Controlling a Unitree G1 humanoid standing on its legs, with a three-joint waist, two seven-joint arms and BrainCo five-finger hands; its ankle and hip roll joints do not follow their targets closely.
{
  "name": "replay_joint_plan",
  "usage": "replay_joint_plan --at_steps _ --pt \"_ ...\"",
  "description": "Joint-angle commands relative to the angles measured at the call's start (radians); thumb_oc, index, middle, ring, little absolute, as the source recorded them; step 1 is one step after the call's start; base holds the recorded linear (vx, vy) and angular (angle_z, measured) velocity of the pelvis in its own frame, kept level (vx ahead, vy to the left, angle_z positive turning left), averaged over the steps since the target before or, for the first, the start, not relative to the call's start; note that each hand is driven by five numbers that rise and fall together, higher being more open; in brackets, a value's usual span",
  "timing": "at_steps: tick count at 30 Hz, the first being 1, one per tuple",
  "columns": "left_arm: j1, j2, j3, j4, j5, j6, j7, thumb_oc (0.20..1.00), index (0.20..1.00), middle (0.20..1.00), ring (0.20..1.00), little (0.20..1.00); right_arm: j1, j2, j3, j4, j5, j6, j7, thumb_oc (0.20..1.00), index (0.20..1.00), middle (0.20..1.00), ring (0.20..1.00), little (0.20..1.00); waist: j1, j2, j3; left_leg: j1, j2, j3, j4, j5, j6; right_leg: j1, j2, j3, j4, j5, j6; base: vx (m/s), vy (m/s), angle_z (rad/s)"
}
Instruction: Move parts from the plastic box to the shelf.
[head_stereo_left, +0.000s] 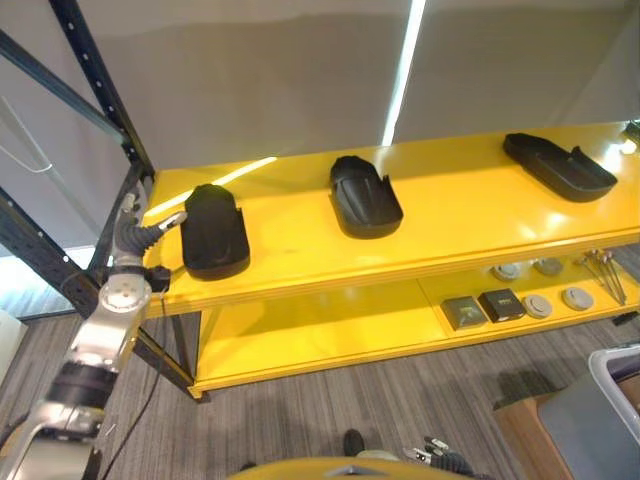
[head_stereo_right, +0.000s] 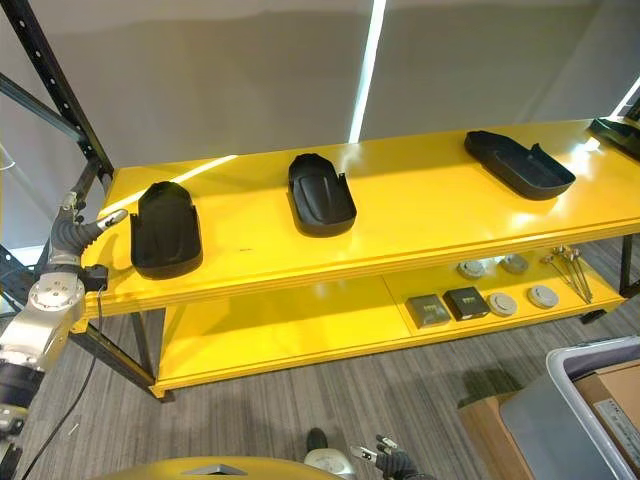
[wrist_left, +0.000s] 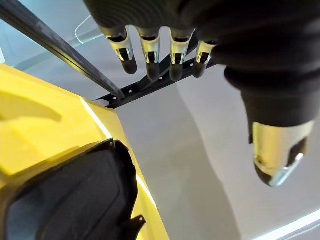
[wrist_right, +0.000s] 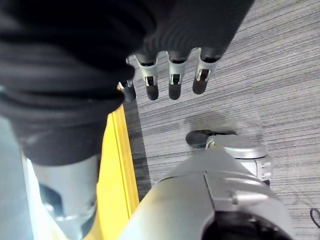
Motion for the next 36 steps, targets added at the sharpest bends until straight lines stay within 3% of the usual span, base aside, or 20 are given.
replay_joint_plan --at_steps 1,5,6,10,13,16,21,25,28,31,33,35,36 --pt "-0.067 0.017 0.052 0.019 0.021 -0.066 -0.027 1.0 1.0 1.0 1.0 1.0 -0.015 -0.005 -0.015 -0.014 0.023 -0.036 -0.012 1.0 1.0 1.0 1.0 1.0 0.001 -0.001 0.007 -0.011 -0.024 0.027 -0.001 -0.02 0.035 0.061 -0.02 -0.043 0.002 -0.093 0.041 0.0 0.0 0.0" --pt "-0.048 0.026 0.058 0.006 0.018 -0.079 -0.03 1.0 1.0 1.0 1.0 1.0 -0.014 -0.012 -0.019 -0.022 0.033 -0.038 -0.01 1.0 1.0 1.0 1.0 1.0 0.006 0.0 0.008 -0.013 -0.024 0.027 -0.001 -0.017 0.033 0.061 -0.021 -0.048 0.002 -0.093 0.041 -0.01 0.029 0.0" --pt "-0.11 -0.113 -0.075 -0.061 -0.112 -0.204 0.099 1.0 1.0 1.0 1.0 1.0 -0.075 -0.115 -0.088 -0.142 0.098 -0.03 -0.001 1.0 1.0 1.0 1.0 1.0 -0.073 0.032 0.181 -0.186 0.044 -0.092 0.221 -0.017 0.018 -0.293 -0.187 0.107 0.512 -0.177 0.088 -0.06 0.246 0.0" --pt "-0.1 -0.097 -0.074 -0.094 -0.037 -0.174 0.083 1.0 1.0 1.0 1.0 1.0 -0.057 -0.078 -0.091 -0.123 0.059 -0.07 0.03 1.0 1.0 1.0 1.0 1.0 -0.043 0.001 0.182 -0.154 -0.01 -0.01 0.185 -0.047 0.039 -0.223 -0.26 0.03 0.304 -0.002 0.122 -0.07 0.217 0.11" --pt "-0.104 -0.08 -0.076 -0.105 -0.003 -0.209 0.057 1.0 1.0 1.0 1.0 1.0 -0.077 -0.06 -0.064 -0.126 0.041 -0.07 0.053 1.0 1.0 1.0 1.0 1.0 -0.013 -0.028 0.168 -0.138 -0.02 0.031 0.124 -0.049 0.052 -0.2 -0.264 -0.023 0.174 0.062 0.141 -0.13 0.029 -0.57" --pt "-0.154 -0.093 -0.103 -0.127 0.042 -0.253 0.051 1.0 1.0 1.0 1.0 1.0 -0.109 -0.047 -0.019 -0.128 0.034 -0.049 0.044 1.0 1.0 1.0 1.0 1.0 0.003 -0.054 0.154 -0.153 -0.01 0.046 0.119 -0.052 0.048 -0.17 -0.243 -0.042 0.108 0.055 0.152 -0.12 -0.079 -0.15" --pt "-0.122 -0.122 -0.088 -0.215 0.093 -0.294 0.059 1.0 1.0 1.0 1.0 1.0 -0.105 -0.049 0.003 -0.139 0.033 -0.019 0.02 1.0 1.0 1.0 1.0 1.0 0.02 -0.071 0.137 -0.125 0.016 0.05 0.076 -0.03 0.032 -0.126 -0.209 -0.064 0.073 0.037 0.153 0.0 -0.091 0.01" --pt "-0.094 -0.112 -0.043 -0.27 0.124 -0.402 0.139 1.0 1.0 1.0 1.0 1.0 -0.067 -0.051 -0.016 -0.119 0.008 -0.017 0.01 1.0 1.0 1.0 1.0 1.0 0.027 -0.081 0.124 -0.104 0.035 0.047 0.049 -0.011 0.02 -0.095 -0.184 -0.068 0.063 0.02 0.141 0.05 -0.096 -0.07" --pt "-0.067 -0.1 0.001 -0.349 0.105 -0.439 0.055 1.0 1.0 1.0 1.0 1.0 -0.048 -0.038 -0.028 -0.078 -0.025 -0.035 0.013 1.0 1.0 1.0 1.0 1.0 0.039 -0.082 0.122 -0.104 0.042 0.037 0.037 -0.001 0.012 -0.083 -0.175 -0.073 0.058 0.014 0.137 0.02 -0.066 0.0" --pt "-0.047 -0.096 0.004 -0.412 0.078 -0.419 -0.086 1.0 1.0 1.0 1.0 1.0 -0.033 -0.032 -0.033 -0.071 -0.045 -0.043 0.021 1.0 1.0 1.0 1.0 1.0 0.045 -0.082 0.121 -0.104 0.043 0.035 0.028 0.006 0.009 -0.073 -0.171 -0.079 0.047 0.014 0.137 0.01 -0.036 0.11" --pt "-0.044 -0.093 -0.014 -0.438 0.023 -0.39 -0.242 1.0 1.0 1.0 1.0 1.0 -0.031 -0.032 -0.033 -0.066 -0.048 -0.051 0.027 1.0 1.0 1.0 1.0 1.0 0.048 -0.079 0.121 -0.108 0.044 0.033 0.025 0.009 0.008 -0.073 -0.17 -0.08 0.043 0.014 0.137 0.0 -0.02 0.12" --pt "-0.04 -0.08 -0.044 -0.478 -0.1 -0.326 -0.461 1.0 1.0 1.0 1.0 1.0 -0.047 -0.036 -0.036 -0.045 -0.052 -0.057 0.044 1.0 1.0 1.0 1.0 1.0 0.051 -0.069 0.126 -0.116 0.045 0.034 0.027 0.014 0.005 -0.076 -0.17 -0.08 0.045 0.014 0.138 0.0 0.0 0.0" --pt "-0.032 -0.073 -0.051 -0.488 -0.123 -0.314 -0.507 1.0 1.0 1.0 1.0 1.0 -0.05 -0.039 -0.037 -0.042 -0.053 -0.055 0.049 1.0 1.0 1.0 1.0 1.0 0.052 -0.065 0.126 -0.116 0.045 0.034 0.027 0.015 0.005 -0.075 -0.171 -0.08 0.044 0.014 0.138 0.0 0.0 0.0"
